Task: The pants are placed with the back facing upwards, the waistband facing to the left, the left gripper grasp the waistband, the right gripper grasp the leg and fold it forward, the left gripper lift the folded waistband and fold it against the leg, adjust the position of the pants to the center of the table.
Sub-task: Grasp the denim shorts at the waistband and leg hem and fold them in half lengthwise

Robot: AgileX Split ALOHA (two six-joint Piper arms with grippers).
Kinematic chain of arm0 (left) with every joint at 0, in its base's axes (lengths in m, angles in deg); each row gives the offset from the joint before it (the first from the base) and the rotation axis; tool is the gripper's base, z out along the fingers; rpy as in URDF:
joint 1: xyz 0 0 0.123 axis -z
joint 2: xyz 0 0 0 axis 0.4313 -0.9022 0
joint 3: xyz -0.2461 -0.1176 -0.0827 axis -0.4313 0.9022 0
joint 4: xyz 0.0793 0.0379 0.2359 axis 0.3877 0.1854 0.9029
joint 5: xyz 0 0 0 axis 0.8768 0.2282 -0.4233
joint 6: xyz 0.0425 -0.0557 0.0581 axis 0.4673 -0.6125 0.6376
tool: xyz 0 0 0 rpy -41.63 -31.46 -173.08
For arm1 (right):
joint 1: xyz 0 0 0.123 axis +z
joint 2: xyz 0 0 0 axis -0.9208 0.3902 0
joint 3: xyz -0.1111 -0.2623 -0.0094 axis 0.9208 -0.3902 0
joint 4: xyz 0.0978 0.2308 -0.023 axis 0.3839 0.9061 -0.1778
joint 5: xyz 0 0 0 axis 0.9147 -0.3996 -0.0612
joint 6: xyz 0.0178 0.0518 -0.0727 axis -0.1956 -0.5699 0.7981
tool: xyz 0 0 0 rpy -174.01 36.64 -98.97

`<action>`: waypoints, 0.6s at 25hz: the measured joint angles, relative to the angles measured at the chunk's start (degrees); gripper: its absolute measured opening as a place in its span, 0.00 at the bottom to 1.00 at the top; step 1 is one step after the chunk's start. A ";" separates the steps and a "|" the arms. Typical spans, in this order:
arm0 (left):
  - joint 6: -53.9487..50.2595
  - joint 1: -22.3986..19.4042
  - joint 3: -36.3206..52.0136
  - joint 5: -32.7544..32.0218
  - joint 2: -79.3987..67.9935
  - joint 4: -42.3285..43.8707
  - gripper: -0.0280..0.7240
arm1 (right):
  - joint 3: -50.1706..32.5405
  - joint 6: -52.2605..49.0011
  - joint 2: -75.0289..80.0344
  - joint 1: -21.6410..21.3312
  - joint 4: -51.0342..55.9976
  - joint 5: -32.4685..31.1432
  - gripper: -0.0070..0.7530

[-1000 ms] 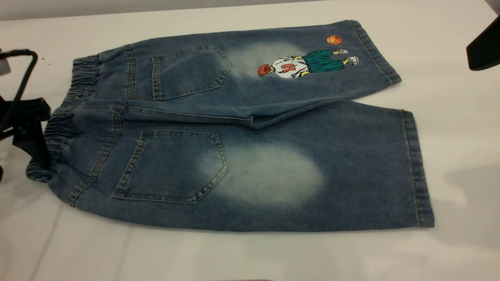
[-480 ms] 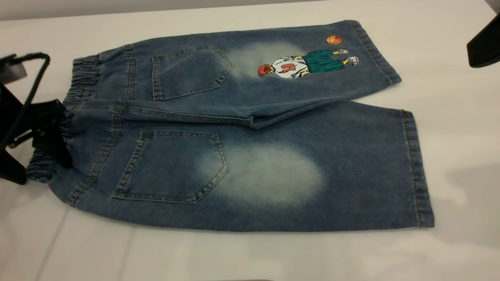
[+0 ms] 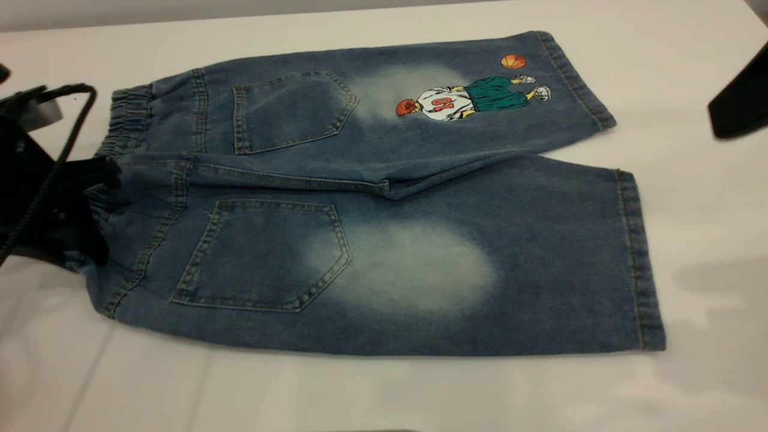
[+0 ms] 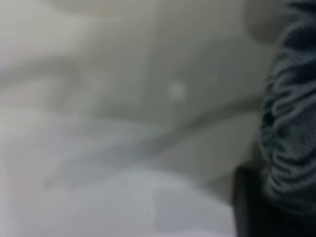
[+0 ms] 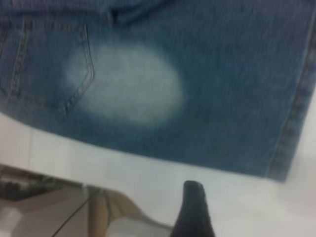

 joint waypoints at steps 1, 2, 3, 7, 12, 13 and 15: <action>0.00 0.60 0.00 0.19 0.15 0.00 0.17 | -0.22 0.00 1.26 0.00 1.09 -0.15 0.64; 0.00 1.03 0.00 0.46 0.50 0.00 0.16 | -0.70 0.29 2.75 0.00 2.39 -0.15 0.64; 0.00 1.46 0.00 0.58 0.83 0.11 0.16 | -1.33 0.85 4.14 0.00 3.82 -0.15 0.64; 0.00 2.35 0.05 0.42 3.60 0.16 0.16 | -5.37 6.60 11.94 0.00 10.68 0.70 0.64; 0.00 2.42 0.05 -0.40 7.20 0.23 0.16 | -6.76 20.34 21.39 0.00 24.41 2.45 0.64; 0.00 2.42 0.05 -0.44 7.58 0.27 0.16 | -6.76 23.42 23.38 0.00 27.72 2.76 0.64; 0.00 2.42 0.05 -0.65 8.08 0.39 0.16 | -6.76 28.73 27.03 0.00 33.29 2.90 0.64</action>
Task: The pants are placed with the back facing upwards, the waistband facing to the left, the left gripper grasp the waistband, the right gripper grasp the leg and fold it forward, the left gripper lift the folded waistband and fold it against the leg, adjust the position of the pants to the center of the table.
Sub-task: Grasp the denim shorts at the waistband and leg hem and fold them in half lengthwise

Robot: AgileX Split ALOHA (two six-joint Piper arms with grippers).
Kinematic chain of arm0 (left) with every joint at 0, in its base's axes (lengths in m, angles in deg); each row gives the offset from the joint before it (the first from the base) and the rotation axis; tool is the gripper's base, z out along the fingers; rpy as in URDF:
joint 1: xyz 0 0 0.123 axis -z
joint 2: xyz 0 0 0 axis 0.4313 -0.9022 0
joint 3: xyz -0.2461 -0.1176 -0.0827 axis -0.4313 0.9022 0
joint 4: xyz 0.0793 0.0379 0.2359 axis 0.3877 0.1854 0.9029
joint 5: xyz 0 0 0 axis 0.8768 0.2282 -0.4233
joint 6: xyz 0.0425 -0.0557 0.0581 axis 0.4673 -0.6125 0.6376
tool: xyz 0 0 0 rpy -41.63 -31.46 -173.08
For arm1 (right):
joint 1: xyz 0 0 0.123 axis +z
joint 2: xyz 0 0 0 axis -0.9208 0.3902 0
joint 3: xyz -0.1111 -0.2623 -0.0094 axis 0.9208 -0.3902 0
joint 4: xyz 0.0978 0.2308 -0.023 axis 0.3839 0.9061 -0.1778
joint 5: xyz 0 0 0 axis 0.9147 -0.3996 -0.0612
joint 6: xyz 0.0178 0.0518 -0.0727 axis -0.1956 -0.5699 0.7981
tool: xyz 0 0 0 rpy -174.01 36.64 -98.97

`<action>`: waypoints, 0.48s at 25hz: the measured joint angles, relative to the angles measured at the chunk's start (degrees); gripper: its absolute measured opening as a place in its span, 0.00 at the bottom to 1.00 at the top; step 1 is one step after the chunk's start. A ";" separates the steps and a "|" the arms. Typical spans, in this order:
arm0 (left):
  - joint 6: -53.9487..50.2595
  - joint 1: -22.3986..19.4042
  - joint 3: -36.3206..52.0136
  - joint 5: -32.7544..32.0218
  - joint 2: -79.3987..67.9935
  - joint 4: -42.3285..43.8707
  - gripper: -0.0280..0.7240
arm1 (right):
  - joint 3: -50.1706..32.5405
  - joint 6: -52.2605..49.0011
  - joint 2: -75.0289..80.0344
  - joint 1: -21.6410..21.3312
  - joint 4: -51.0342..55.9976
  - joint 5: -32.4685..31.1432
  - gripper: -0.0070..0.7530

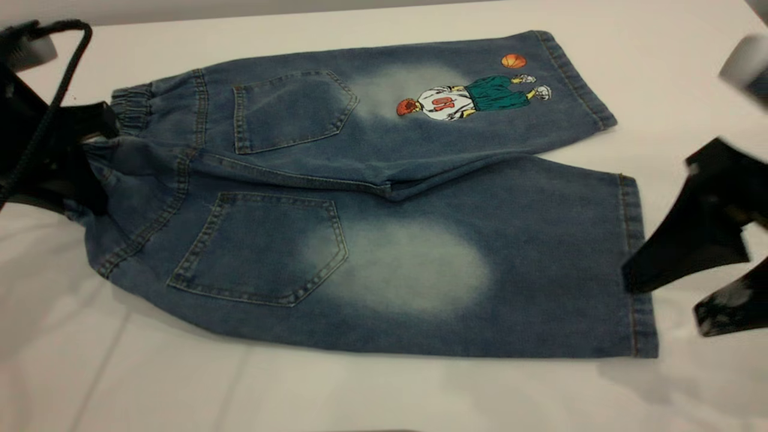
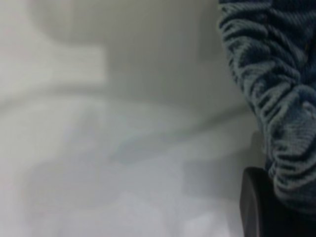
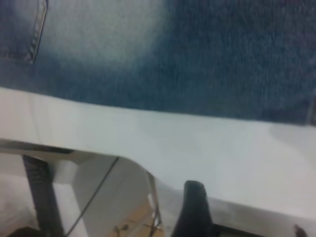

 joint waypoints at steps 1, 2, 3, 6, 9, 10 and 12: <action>0.00 0.00 0.00 -0.04 0.00 0.00 0.16 | 0.00 2.66 1.96 0.00 2.79 -0.13 0.64; 0.00 0.00 0.00 -0.17 0.00 0.00 0.16 | 0.00 5.23 3.52 0.00 5.40 -0.45 0.64; 0.00 0.00 0.00 -0.24 0.00 0.01 0.16 | 0.00 7.21 5.36 0.00 7.40 -0.72 0.64; 0.00 0.05 0.00 -0.24 0.00 0.06 0.16 | 0.00 12.61 10.10 0.00 13.37 -1.15 0.64; 0.00 0.05 0.00 -0.24 0.00 0.06 0.16 | 0.00 15.60 13.64 0.00 16.69 -1.15 0.64; 0.00 0.05 0.00 -0.24 0.00 0.06 0.16 | 0.00 16.37 14.62 0.00 17.81 -1.15 0.64; 0.00 0.05 0.00 -0.24 0.00 0.06 0.16 | 0.06 18.51 16.39 0.00 20.33 -1.15 0.64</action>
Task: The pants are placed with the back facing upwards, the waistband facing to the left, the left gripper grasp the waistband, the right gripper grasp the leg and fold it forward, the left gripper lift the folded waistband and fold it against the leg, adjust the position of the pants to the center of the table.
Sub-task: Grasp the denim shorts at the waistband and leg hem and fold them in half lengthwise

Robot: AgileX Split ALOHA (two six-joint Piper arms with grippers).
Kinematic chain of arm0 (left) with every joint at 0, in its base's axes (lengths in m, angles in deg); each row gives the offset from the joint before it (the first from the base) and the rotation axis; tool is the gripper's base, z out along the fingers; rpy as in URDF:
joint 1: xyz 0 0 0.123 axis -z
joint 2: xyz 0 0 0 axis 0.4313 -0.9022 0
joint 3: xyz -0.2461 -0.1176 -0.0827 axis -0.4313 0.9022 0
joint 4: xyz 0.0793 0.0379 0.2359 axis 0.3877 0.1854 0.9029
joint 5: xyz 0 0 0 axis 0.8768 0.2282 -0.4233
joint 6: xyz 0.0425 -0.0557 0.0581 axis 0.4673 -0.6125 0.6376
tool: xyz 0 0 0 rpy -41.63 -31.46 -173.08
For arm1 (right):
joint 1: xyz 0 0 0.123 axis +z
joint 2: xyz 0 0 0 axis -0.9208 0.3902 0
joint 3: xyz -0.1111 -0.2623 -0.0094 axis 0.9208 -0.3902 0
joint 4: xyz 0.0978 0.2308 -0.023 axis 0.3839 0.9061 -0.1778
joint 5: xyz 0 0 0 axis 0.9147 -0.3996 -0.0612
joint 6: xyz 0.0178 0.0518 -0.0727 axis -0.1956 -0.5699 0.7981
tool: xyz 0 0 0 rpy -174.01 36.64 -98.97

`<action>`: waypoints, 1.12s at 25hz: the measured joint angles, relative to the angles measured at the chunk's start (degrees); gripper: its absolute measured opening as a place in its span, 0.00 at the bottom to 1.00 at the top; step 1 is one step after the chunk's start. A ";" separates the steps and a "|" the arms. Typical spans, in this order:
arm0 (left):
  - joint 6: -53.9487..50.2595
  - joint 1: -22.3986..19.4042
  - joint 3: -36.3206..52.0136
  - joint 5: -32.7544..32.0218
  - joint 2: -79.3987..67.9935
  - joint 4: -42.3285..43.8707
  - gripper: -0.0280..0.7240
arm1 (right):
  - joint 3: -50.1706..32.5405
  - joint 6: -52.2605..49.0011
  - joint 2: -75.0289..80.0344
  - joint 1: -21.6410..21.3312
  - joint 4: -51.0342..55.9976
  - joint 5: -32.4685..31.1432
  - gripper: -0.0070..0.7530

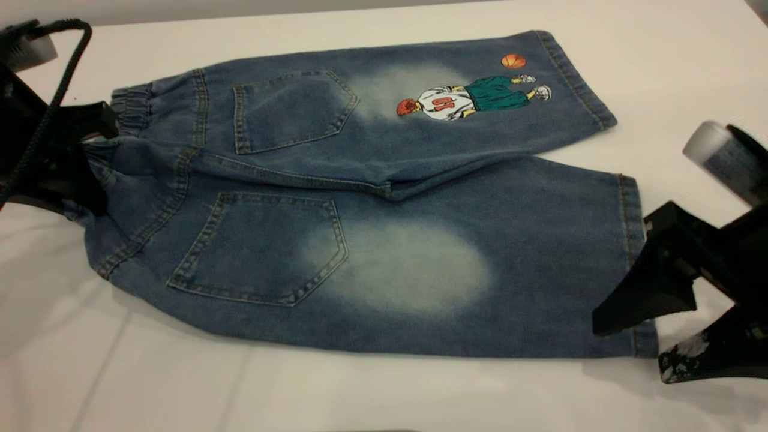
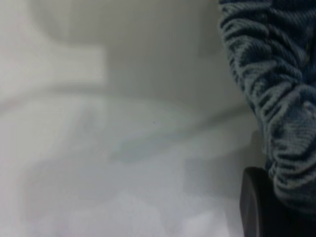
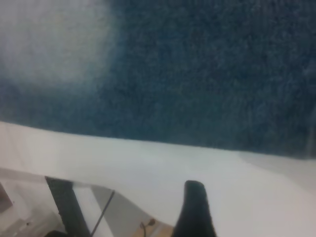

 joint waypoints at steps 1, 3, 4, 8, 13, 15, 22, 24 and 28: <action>0.00 0.00 0.00 0.00 0.00 0.00 0.16 | 0.00 1.33 0.66 0.00 1.70 0.00 0.64; 0.00 0.00 0.00 0.00 0.00 0.00 0.16 | 0.29 3.74 2.19 0.00 4.41 -0.05 0.64; 0.00 0.00 0.00 0.00 0.00 0.00 0.16 | 0.73 4.45 2.92 0.00 4.98 -0.12 0.64; 0.00 0.00 0.00 0.00 0.00 0.00 0.16 | 3.07 5.23 4.76 0.00 5.75 -2.54 0.64; 0.00 0.00 0.00 0.00 0.00 0.01 0.16 | 7.22 5.36 5.03 0.00 5.92 -2.65 0.64; 0.00 0.00 0.00 0.00 0.00 0.06 0.16 | 8.04 5.13 5.03 0.00 5.95 -2.54 0.63; 0.00 0.00 0.00 -0.07 0.00 0.06 0.16 | 8.14 3.84 5.37 0.20 4.69 -2.63 0.37; 0.00 0.00 0.00 -0.17 0.00 0.06 0.16 | 8.10 3.84 5.48 0.64 4.69 -2.68 0.24; 0.00 0.00 0.00 -1.20 0.00 0.06 0.16 | 8.11 4.35 5.48 0.72 5.59 -4.56 0.05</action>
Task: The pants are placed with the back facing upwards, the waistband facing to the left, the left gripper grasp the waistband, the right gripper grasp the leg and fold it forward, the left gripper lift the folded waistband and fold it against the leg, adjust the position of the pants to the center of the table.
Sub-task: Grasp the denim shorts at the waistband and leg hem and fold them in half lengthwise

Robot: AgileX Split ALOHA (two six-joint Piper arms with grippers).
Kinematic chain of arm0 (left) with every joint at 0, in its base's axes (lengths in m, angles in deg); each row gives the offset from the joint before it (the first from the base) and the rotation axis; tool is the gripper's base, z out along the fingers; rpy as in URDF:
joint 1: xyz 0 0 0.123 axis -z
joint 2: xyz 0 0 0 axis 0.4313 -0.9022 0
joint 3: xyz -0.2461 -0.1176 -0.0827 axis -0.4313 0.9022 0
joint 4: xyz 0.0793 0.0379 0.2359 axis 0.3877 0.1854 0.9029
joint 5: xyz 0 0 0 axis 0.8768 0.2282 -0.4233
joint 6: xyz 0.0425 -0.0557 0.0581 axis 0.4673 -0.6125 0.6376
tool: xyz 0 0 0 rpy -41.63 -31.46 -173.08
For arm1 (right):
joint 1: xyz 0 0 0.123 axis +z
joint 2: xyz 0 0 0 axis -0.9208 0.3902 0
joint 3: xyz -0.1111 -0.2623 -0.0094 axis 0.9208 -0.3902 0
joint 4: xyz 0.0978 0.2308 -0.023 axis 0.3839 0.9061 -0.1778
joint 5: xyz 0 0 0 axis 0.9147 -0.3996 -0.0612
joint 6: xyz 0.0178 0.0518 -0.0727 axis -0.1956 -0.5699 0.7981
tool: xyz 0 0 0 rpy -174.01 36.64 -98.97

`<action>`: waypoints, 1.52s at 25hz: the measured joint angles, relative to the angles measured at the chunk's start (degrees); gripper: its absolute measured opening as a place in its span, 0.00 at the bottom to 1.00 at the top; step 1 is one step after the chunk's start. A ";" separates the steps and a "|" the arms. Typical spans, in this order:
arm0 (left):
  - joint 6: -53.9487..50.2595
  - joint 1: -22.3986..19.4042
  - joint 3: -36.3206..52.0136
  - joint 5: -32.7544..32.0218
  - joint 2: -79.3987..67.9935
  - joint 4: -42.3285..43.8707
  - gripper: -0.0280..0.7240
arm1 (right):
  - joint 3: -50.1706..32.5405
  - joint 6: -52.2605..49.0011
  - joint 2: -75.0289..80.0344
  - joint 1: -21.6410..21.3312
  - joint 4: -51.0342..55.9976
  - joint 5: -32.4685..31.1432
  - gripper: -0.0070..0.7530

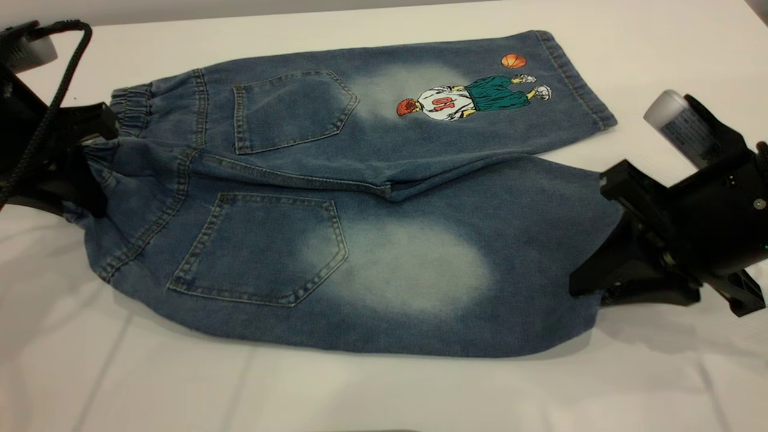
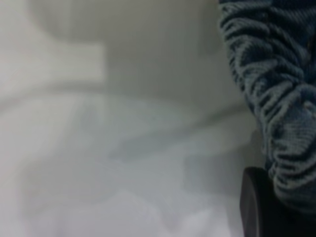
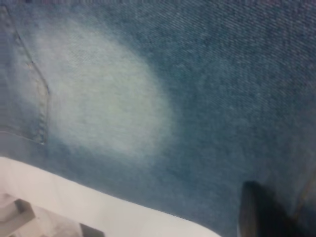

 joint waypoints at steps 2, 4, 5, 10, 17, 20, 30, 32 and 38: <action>0.00 0.00 0.00 -0.91 0.06 0.00 0.16 | 0.78 0.18 0.00 0.00 0.00 -2.73 0.05; 0.00 0.00 0.00 -2.37 0.40 0.00 0.16 | 2.35 -0.11 0.00 0.00 0.00 -6.94 0.05; -0.05 0.00 0.00 -3.24 0.85 0.00 0.16 | 3.21 -0.72 0.00 0.00 0.00 -9.48 0.05; -0.05 0.00 0.00 -9.08 5.81 -3.40 0.16 | 9.68 -5.84 0.00 0.00 -0.06 -21.32 0.05; -0.05 -3.07 0.00 -15.15 11.10 -13.60 0.16 | 23.52 -14.76 0.00 0.00 -1.23 -25.55 0.05; 0.07 -6.58 -0.13 -15.90 11.16 -18.91 0.16 | 29.51 -17.87 0.00 0.00 -1.41 -23.94 0.05; 5.75 -11.56 -7.68 -13.31 6.69 -36.67 0.16 | 39.07 -27.10 2.79 0.00 -1.41 -3.82 0.05; 6.83 -11.56 -9.98 -12.94 3.11 -40.73 0.16 | 40.21 -28.55 3.94 0.00 -1.36 -0.94 0.05; 7.68 -11.59 -16.27 -10.78 -7.30 -53.92 0.16 | 43.58 -33.83 8.17 0.00 -1.35 3.89 0.05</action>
